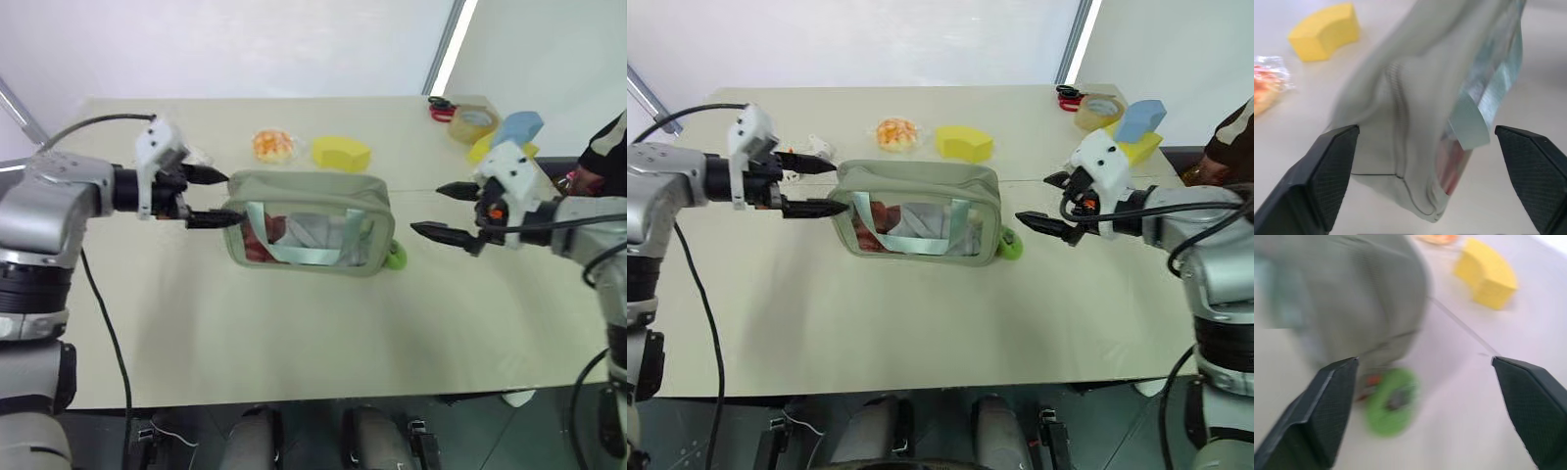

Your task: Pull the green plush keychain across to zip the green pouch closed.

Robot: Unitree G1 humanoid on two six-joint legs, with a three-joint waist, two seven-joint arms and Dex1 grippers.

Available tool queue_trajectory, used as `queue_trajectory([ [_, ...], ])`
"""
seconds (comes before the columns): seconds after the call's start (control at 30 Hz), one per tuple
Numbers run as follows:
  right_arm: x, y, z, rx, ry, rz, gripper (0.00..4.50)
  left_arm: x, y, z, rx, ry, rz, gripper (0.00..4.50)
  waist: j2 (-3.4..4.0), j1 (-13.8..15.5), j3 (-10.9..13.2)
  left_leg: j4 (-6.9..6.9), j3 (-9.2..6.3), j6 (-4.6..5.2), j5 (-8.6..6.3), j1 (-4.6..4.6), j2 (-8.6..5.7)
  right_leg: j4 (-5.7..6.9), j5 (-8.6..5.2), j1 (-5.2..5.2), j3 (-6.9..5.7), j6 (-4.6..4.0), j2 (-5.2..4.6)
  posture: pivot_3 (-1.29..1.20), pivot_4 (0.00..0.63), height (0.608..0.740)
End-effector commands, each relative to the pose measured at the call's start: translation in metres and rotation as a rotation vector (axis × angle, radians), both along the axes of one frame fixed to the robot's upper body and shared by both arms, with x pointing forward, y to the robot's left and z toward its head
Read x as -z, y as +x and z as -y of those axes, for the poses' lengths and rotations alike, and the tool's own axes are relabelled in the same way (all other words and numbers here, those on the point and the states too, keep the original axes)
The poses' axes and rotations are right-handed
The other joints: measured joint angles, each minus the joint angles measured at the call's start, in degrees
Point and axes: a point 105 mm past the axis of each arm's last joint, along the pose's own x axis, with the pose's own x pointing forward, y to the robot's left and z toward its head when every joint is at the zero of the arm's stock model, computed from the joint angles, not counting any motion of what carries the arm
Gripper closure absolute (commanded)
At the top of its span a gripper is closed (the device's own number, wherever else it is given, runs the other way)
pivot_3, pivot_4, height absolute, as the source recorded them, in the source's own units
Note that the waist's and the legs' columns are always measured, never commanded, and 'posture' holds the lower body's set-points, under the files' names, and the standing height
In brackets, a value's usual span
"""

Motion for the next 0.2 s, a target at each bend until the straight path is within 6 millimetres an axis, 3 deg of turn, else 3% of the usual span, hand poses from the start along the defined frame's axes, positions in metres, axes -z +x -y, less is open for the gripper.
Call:
queue_trajectory([
  [0.03,-0.032,-0.017,-0.019,-0.095,0.053,0.056,0.0,-0.024,0.0,-0.016,-0.058,-0.032,0.058,0.04,0.0,-0.2,0.0,0.0,0.01,0.01,-0.01,0.02,0.0,-0.02,0.0,0.0,0.01,0.0,0.0,0.0,0.15,0.74],
  [0.2,-0.045,-0.018,-0.032,-0.101,0.123,0.078,0.0,-0.033,-0.001,-0.021,-0.07,-0.08,0.065,0.04,0.0,-0.1,0.0,-0.01,0.02,0.02,-0.01,0.04,0.02,0.0,0.0,-0.02,0.04,0.0,0.01,0.0,0.15,0.74],
])
